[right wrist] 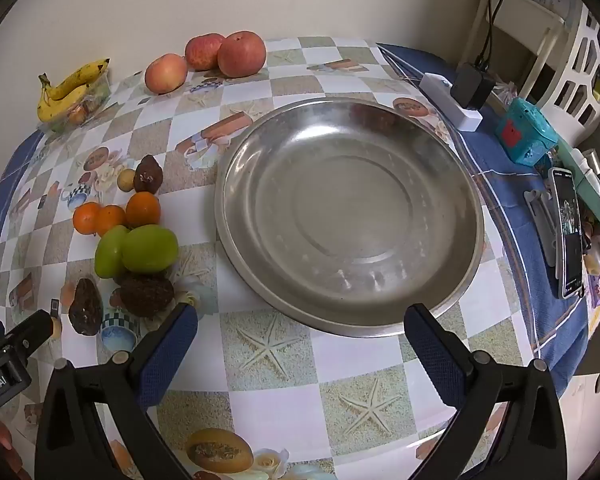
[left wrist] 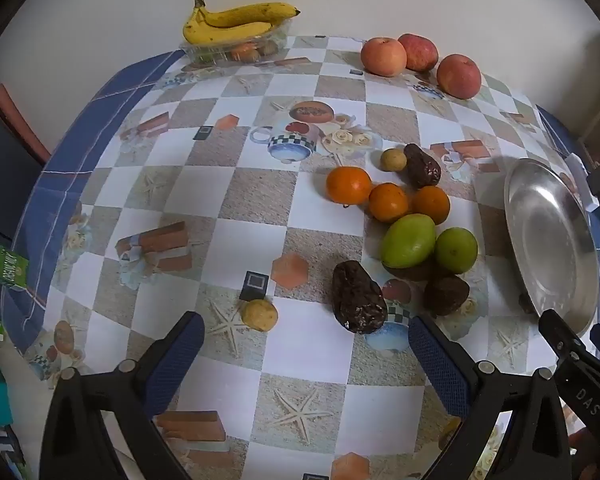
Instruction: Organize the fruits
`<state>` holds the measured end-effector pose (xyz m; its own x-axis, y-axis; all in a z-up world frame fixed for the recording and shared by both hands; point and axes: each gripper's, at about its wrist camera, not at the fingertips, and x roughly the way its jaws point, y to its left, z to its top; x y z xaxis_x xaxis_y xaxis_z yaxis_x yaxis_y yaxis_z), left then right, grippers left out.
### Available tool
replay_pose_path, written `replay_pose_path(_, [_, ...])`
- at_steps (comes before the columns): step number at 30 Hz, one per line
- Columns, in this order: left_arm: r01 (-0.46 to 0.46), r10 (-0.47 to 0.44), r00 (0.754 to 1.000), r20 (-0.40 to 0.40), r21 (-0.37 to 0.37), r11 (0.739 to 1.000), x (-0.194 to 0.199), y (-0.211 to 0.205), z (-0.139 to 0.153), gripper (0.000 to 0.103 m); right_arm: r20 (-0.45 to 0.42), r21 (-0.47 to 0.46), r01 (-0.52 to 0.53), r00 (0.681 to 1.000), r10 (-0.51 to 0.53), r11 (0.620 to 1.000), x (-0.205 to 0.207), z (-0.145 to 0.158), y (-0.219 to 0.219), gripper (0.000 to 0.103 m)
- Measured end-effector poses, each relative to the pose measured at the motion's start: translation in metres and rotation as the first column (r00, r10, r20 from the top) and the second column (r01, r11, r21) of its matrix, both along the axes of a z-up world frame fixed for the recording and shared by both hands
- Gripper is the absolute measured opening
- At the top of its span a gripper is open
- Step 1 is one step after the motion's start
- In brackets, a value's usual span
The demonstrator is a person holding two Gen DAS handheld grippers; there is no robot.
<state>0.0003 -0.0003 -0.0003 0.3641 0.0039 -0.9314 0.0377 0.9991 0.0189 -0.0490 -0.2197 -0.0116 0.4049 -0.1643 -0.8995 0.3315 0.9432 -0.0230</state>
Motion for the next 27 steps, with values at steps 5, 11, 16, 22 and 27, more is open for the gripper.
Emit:
replay_pose_path(5, [-0.002,0.002,1.000,0.012,-0.012,1.000,-0.001,0.002,0.001,0.103,0.000,0.001,-0.003,1.000,0.003,1.000,0.000,0.000,0.000,0.103])
replay_pose_path(11, [-0.016,0.016,1.000,0.013,-0.012,1.000,-0.001,0.011,0.005,0.103,-0.002,0.007,0.001,1.000,-0.001,1.000,0.000,0.000,-0.001,0.103])
replay_pose_path(16, [-0.021,0.021,1.000,0.009,0.003,1.000,0.000,0.002,0.002,0.103,-0.003,0.008,0.000,1.000,0.000,1.000,0.001,-0.001,-0.002,0.103])
replay_pose_path(22, [-0.021,0.021,1.000,0.010,0.002,1.000,0.000,0.003,0.002,0.103,-0.003,0.011,-0.002,1.000,0.002,1.000,0.001,-0.001,-0.003,0.103])
replay_pose_path(27, [-0.021,0.021,1.000,0.010,0.001,1.000,0.000,0.004,0.001,0.103,0.002,0.011,-0.003,1.000,0.003,1.000,0.000,0.000,-0.002,0.103])
